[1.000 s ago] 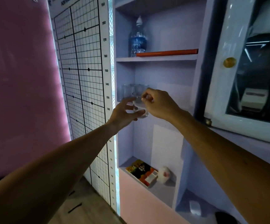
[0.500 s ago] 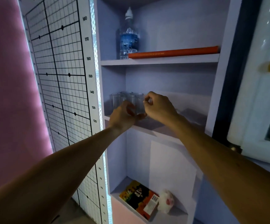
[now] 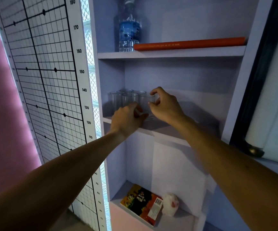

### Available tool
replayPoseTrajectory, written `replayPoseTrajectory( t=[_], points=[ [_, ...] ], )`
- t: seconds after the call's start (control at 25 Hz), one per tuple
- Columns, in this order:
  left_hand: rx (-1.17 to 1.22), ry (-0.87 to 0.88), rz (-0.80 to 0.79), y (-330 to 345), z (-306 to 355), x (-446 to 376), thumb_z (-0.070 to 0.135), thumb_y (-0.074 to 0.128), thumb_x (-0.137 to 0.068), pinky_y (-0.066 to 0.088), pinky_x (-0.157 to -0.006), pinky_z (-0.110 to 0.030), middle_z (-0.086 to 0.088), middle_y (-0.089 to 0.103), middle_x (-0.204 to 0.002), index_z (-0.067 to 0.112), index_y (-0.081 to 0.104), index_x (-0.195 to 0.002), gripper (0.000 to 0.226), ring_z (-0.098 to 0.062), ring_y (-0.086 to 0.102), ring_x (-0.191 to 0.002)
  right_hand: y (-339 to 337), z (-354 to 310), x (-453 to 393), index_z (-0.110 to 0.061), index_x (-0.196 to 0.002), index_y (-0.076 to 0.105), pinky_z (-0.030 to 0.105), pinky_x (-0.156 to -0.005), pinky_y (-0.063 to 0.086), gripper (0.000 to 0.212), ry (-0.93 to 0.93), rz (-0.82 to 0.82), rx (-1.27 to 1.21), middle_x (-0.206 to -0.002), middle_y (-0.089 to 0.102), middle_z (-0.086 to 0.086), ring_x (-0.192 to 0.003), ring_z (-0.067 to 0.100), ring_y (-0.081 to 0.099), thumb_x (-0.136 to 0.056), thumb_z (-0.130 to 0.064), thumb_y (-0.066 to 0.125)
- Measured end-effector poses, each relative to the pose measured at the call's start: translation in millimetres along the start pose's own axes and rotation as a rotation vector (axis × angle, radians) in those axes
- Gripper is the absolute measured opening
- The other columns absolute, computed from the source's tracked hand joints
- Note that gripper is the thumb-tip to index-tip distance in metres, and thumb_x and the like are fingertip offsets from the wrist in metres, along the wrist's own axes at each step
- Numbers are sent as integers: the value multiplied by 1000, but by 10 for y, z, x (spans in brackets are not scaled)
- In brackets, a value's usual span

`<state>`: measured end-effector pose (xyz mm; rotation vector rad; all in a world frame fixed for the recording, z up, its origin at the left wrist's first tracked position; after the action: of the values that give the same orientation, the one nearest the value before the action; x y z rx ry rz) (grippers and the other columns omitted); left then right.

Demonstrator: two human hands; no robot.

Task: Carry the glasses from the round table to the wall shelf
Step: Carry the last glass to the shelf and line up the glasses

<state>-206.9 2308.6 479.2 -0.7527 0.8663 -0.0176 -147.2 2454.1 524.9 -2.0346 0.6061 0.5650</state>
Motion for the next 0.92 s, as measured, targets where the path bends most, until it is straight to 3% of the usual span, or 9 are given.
replayPoseTrajectory(
  t=[0.2,0.36,0.48,0.64,0.92],
  points=[
    [26,45,19,39,-51,20,39,67,-88,61,-81,-38,2,75,-101,24,65,-105,23,-18,73,-89,65,22,-28,-24,-119,51,44,-77,59,30,16,27,-22,-87,66,6,-77,22,64,-90,-21,62],
    [54,60,24,36,-84,-5,40,67,-87,61,-77,-35,4,76,-94,24,67,-98,20,-16,72,-83,72,29,-12,-25,-119,51,41,-76,58,31,18,40,-27,-88,65,6,-80,22,63,-90,-25,62],
    [59,44,57,-4,-163,-21,46,65,-87,58,-71,-28,4,76,-86,22,69,-91,24,-15,71,-76,100,33,-15,-23,-117,55,31,-73,49,29,-7,47,24,-101,62,7,-91,23,60,-90,-30,64],
    [-47,187,64,-30,-114,-20,42,62,-90,49,-72,-20,4,78,-94,25,73,-104,25,-17,73,-82,124,43,-74,-24,-113,56,32,-75,50,26,16,67,83,-109,58,8,-94,24,58,-90,-32,65],
    [-142,175,-36,72,37,-83,42,56,-91,58,-79,-37,-1,75,-104,29,62,-123,35,-25,72,-91,124,152,-154,-21,-115,53,29,-75,49,30,88,112,39,-110,62,10,-93,24,60,-89,-16,65]
  ],
)
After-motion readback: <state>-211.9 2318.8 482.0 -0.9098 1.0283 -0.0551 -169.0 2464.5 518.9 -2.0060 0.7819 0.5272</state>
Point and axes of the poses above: each hand's wrist, its own x-axis away from the middle knuckle, its own y-axis out of the palm, z = x × y, the point moved 1 cm from there along -x, towards the middle knuckle
